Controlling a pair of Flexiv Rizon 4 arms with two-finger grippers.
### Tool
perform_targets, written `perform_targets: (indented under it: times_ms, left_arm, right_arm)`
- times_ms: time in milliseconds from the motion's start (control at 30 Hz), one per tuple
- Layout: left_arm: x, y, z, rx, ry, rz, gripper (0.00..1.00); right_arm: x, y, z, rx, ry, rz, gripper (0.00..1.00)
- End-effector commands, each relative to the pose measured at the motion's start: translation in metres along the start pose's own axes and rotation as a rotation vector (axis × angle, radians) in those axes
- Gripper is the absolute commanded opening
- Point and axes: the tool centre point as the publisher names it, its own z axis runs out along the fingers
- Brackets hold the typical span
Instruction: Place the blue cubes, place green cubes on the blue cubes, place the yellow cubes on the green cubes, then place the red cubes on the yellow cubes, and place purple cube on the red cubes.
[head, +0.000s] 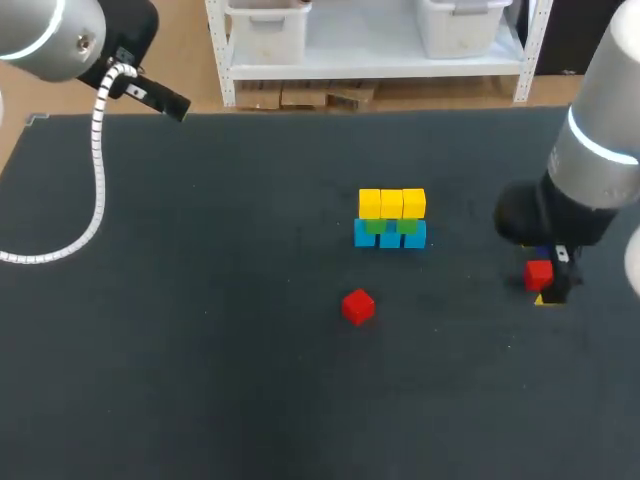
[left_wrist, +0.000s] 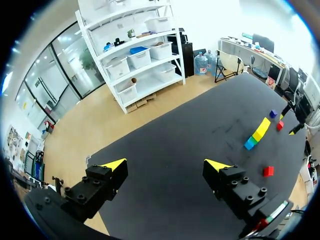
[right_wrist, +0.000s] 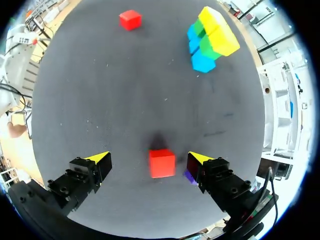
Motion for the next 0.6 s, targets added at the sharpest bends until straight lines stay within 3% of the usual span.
perform_targets:
  times_ms: [33, 267, 600]
  left_arm:
    - [0.0, 0.001, 0.001, 0.003, -0.001, 0.001, 1.0]
    - [0.0, 0.001, 0.001, 0.003, -0.001, 0.001, 1.0]
    - [0.0, 0.001, 0.001, 0.003, -0.001, 0.001, 1.0]
  right_arm:
    - [0.01, 0.001, 0.005, 0.012, 0.004, 0.015, 1.0]
    - [0.017, -0.01, 0.018, 0.027, 0.0, 0.065, 1.0]
    - [0.011, -0.028, 0.024, -0.001, -0.016, 0.02, 1.0]
